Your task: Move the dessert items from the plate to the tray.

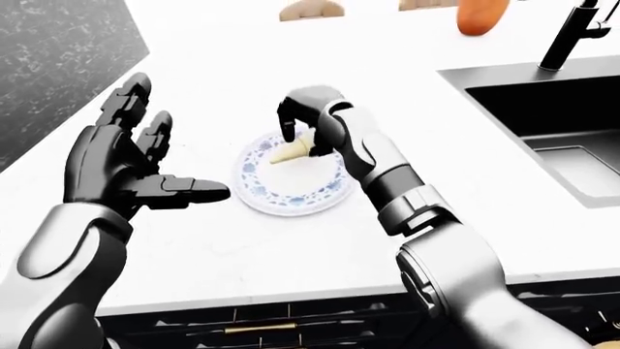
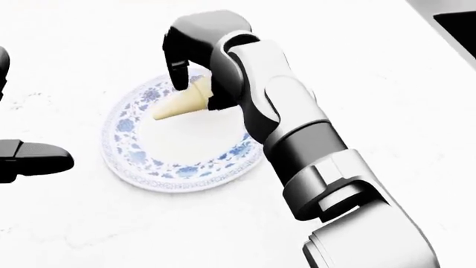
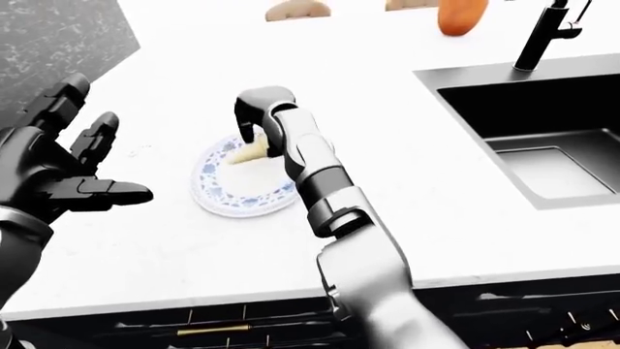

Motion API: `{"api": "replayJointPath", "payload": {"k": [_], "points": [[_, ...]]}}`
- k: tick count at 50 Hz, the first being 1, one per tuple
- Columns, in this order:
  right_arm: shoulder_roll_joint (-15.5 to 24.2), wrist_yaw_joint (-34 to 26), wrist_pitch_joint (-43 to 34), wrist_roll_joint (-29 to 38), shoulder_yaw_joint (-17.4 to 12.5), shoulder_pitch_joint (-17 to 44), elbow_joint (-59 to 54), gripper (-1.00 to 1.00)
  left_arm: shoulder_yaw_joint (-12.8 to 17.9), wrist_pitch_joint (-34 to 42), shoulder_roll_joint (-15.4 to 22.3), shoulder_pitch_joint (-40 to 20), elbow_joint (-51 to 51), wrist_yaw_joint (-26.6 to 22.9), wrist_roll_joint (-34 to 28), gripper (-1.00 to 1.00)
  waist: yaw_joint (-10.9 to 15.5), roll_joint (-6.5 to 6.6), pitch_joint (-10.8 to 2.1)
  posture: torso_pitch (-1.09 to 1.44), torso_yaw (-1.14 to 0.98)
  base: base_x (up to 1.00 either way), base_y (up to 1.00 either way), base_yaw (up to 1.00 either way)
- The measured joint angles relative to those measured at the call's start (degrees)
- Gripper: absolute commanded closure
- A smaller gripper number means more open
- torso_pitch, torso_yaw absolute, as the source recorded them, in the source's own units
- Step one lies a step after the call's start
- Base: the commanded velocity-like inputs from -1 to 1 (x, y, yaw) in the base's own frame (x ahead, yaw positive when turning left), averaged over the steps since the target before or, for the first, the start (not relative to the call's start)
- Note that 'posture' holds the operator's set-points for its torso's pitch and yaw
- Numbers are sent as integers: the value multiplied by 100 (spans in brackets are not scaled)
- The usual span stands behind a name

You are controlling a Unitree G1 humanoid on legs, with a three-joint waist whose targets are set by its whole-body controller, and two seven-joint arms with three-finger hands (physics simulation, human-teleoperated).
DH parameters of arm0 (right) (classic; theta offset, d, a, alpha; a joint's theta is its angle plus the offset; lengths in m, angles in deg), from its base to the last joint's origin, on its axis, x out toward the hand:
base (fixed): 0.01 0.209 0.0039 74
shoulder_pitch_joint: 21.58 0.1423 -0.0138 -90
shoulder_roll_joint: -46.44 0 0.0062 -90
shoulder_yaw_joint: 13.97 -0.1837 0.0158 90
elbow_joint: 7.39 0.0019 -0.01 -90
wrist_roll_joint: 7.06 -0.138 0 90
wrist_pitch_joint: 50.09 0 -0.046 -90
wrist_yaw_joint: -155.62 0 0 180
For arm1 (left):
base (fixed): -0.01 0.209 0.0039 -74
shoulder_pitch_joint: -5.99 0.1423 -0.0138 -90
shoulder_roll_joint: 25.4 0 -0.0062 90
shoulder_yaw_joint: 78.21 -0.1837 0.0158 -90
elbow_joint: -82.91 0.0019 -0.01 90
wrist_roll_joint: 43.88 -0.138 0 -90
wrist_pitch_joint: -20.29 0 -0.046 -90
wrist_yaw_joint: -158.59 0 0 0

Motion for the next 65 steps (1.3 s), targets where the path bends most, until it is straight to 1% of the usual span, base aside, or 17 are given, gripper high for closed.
{"api": "replayJointPath", "payload": {"k": [3,4,12,21,27,35,41,44,46,48,51,54,58,60,61,63,65], "points": [[10,-61,33,55,-13,50,-21,99,-17,4,-11,-12,16,5,5,-100,4,-3,27,0,0,0,0,0],[19,-118,42,57,-21,66,-12,100,-13,20,-9,-25,10,11,14,-100,4,-6,42,0,0,0,0,0],[219,-869,85,50,-80,119,408,100,14,118,22,-124,-32,121,99,-100,-17,-27,157,0,0,0,0,0],[386,-1410,47,-128,-238,258,1203,100,34,271,88,-272,-105,252,281,-100,-40,-33,180,0,0,0,0,0],[598,-1910,-21,-379,-356,16,2233,100,184,530,263,-540,-195,464,572,-100,-33,-54,197,0,0,0,0,0],[1057,-2712,-352,-826,-627,-519,4031,100,204,931,509,-1047,-271,990,1170,-100,-25,-77,241,0,0,0,0,0],[1363,-3247,-553,-1071,-745,-870,5062,100,54,1014,680,-1238,-251,1425,1635,-100,-45,-80,238,0,0,-4,0,0],[1446,-3420,-699,-1124,-776,-938,5303,100,-5,1027,755,-1313,-224,1603,1862,-100,21,-101,40,0,0,-46,-6,0],[1499,-3484,-757,-1166,-784,-990,5388,100,-3,1040,813,-1325,-240,1729,2015,-100,62,-108,44,0,0,-56,-18,0],[1541,-3532,-816,-1213,-785,-1000,5429,100,-3,1033,884,-1340,-225,1859,2144,-100,96,-43,85,0,0,-62,-29,0],[1600,-3598,-890,-1282,-774,-1033,5544,100,-33,1017,970,-1376,-177,2048,2305,-100,53,84,40,0,0,-63,-31,0],[1663,-3609,-952,-1317,-844,-1053,5679,100,-107,925,1031,-1432,-197,2175,2442,-100,-35,-49,36,0,0,-57,-48,0],[1704,-3592,-1013,-1347,-866,-1091,5741,100,-206,796,1076,-1358,-187,2224,2537,-100,-27,-85,104,0,0,-47,-79,0],[1704,-3591,-1020,-1367,-843,-1091,5762,100,-179,765,1101,-1333,-190,2250,2560,-100,-11,-238,121,0,0,-46,-83,0],[1708,-3590,-1025,-1375,-844,-1081,5767,100,-169,748,1119,-1345,-192,2263,2570,-100,7,-387,111,0,0,-47,-83,0],[1744,-3585,-1042,-1380,-895,-1190,5776,100,-234,734,1044,-1305,-235,2291,2620,-100,-58,-440,197,0,0,-43,-83,0],[1745,-3626,-1098,-1349,-909,-1296,5655,100,-365,787,1039,-1230,-216,2286,2699,-100,-10,-490,144,0,0,-25,-91,0]]}}
